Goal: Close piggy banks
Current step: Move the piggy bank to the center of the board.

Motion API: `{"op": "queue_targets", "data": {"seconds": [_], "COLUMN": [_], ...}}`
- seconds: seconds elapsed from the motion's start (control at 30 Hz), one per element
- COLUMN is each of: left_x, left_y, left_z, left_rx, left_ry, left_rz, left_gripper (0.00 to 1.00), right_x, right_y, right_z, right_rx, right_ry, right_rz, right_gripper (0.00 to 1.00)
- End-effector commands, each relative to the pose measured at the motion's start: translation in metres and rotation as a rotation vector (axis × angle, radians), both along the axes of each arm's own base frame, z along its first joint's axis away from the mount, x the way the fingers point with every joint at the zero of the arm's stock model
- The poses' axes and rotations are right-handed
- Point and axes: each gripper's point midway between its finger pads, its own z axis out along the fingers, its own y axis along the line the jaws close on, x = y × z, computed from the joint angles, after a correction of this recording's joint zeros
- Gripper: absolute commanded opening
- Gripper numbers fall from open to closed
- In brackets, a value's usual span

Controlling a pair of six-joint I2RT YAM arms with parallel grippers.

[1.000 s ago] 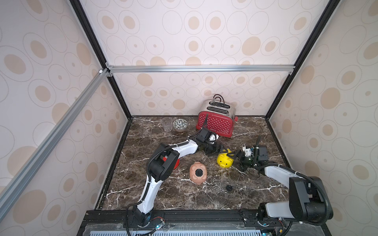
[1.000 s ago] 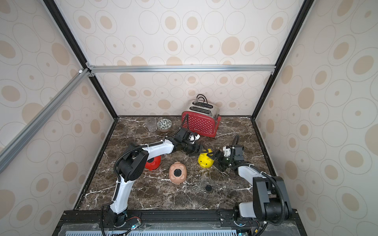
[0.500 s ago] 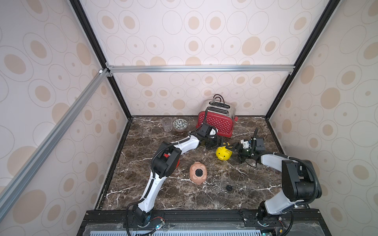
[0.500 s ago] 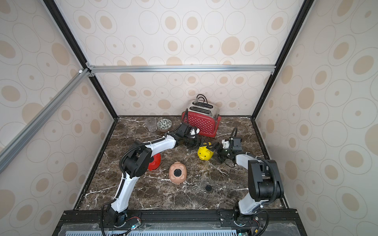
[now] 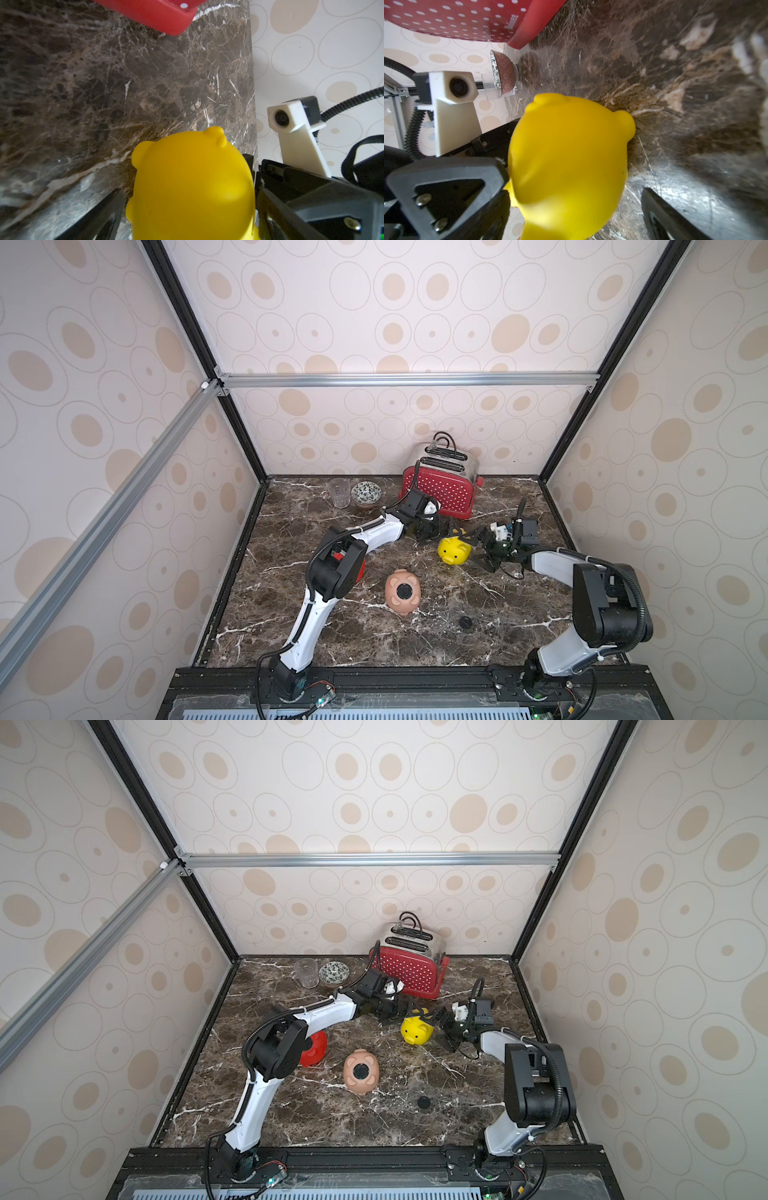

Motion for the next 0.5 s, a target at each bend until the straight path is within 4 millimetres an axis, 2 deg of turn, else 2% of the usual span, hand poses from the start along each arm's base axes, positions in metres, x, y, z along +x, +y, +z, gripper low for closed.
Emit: {"op": "queue_targets", "data": {"seconds": [0.0, 0.13, 0.47], "left_x": [-0.001, 0.001, -0.005], "left_y": [0.008, 0.008, 0.009], "left_z": [0.023, 0.033, 0.033], "left_rx": [-0.016, -0.047, -0.051], "left_ry": [-0.024, -0.032, -0.02], "left_rz": [-0.01, -0.005, -0.018], "left_gripper": [0.99, 0.99, 0.99], "right_x": [0.006, 0.009, 0.01], "right_y": [-0.001, -0.005, -0.006], "right_z": [0.019, 0.019, 0.001], "right_rx": [0.064, 0.099, 0.129], "right_ry": [-0.091, -0.12, -0.145], "right_rz": [-0.007, -0.032, -0.056], "right_gripper": [1.0, 1.0, 1.0]}}
